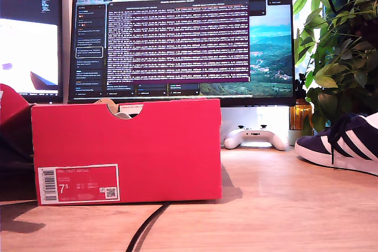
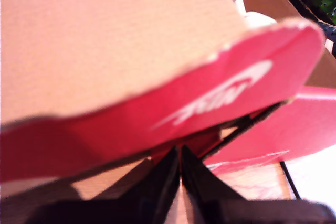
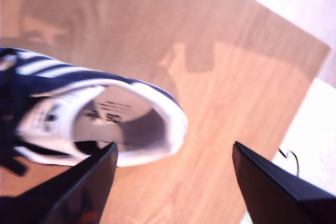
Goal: Pack the blue shoes by picking the first shoe and placing it inside the red shoebox, left side, then picking and rotating the second shoe and placing it in the shoebox
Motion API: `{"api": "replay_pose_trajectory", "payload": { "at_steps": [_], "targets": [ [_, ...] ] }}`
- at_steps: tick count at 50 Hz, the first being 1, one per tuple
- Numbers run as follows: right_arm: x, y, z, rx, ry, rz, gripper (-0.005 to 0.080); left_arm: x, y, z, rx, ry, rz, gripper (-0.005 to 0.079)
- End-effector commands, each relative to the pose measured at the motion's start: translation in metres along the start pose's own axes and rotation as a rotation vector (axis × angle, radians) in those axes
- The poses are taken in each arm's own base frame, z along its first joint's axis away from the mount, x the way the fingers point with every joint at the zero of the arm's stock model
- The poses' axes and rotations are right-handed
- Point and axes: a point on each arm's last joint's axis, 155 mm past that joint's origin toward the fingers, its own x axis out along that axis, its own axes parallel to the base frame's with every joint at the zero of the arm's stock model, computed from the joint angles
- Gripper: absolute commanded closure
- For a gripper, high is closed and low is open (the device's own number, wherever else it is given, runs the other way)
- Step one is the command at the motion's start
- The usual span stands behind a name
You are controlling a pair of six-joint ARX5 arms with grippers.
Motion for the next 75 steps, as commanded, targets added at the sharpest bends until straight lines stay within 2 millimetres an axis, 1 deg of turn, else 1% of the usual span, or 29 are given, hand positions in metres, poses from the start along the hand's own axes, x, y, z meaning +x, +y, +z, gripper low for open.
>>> {"api": "replay_pose_trajectory", "payload": {
  "at_steps": [1, 5, 11, 18, 29, 36, 45, 49, 50, 52, 55, 57, 59, 60, 61, 63, 70, 75],
  "targets": [
    [0.01, -0.009, -0.004, 0.015, 0.01, -0.043, 0.0111, 0.001, -0.002, 0.004, 0.01, -0.007, -0.006, 0.0763],
    [0.016, -0.014, -0.005, 0.025, 0.017, -0.06, 0.0111, 0.001, -0.002, 0.004, 0.01, -0.007, -0.006, 0.0763],
    [0.025, -0.008, -0.008, 0.032, 0.019, -0.042, 0.0111, 0.001, -0.002, 0.004, 0.011, -0.007, -0.006, 0.0763],
    [0.036, -0.006, -0.008, 0.048, 0.019, -0.034, 0.0111, 0.001, -0.002, 0.004, 0.011, -0.007, -0.006, 0.0763],
    [0.059, -0.005, -0.019, 0.077, 0.069, -0.012, 0.0111, 0.001, -0.002, 0.004, 0.01, -0.007, -0.006, 0.0763],
    [0.074, -0.008, -0.024, 0.105, 0.093, -0.013, 0.0112, 0.001, -0.002, 0.004, 0.01, -0.007, -0.006, 0.0763],
    [0.094, -0.008, -0.039, 0.208, 0.165, 0.01, 0.0123, 0.001, -0.002, 0.004, 0.011, -0.007, -0.006, 0.0763],
    [0.101, -0.007, -0.045, 0.236, 0.198, 0.027, 0.0194, 0.001, -0.002, 0.004, 0.01, -0.007, -0.006, 0.0763],
    [0.103, -0.006, -0.046, 0.239, 0.202, 0.031, 0.0223, 0.001, -0.002, 0.004, 0.01, -0.007, -0.006, 0.0763],
    [0.105, -0.006, -0.047, 0.243, 0.205, 0.033, 0.0307, 0.001, -0.002, 0.004, 0.011, -0.007, -0.006, 0.0763],
    [0.105, -0.009, -0.048, 0.258, 0.21, 0.021, 0.0514, 0.001, -0.002, 0.004, 0.011, -0.007, -0.006, 0.0763],
    [0.105, -0.012, -0.049, 0.28, 0.216, 0.006, 0.0673, 0.001, -0.002, 0.004, 0.011, -0.007, -0.006, 0.0763],
    [0.105, -0.016, -0.05, 0.305, 0.222, -0.009, 0.078, 0.001, -0.002, 0.004, 0.011, -0.007, -0.006, 0.0763],
    [0.105, -0.017, -0.051, 0.309, 0.223, -0.014, 0.0751, 0.001, -0.002, 0.004, 0.011, -0.007, -0.006, 0.0763],
    [0.105, -0.017, -0.051, 0.31, 0.223, -0.015, 0.075, 0.001, -0.002, 0.004, 0.01, -0.007, -0.006, 0.0763],
    [0.105, -0.017, -0.05, 0.31, 0.223, -0.013, 0.0765, 0.001, -0.002, 0.004, 0.01, -0.007, -0.006, 0.0763],
    [0.103, -0.014, -0.048, 0.269, 0.219, 0.0, 0.0765, 0.001, -0.002, 0.004, 0.01, -0.007, -0.006, 0.0763],
    [0.098, -0.011, -0.043, 0.231, 0.214, 0.015, 0.0765, 0.001, -0.002, 0.004, 0.01, -0.007, -0.006, 0.0763]
  ]
}}
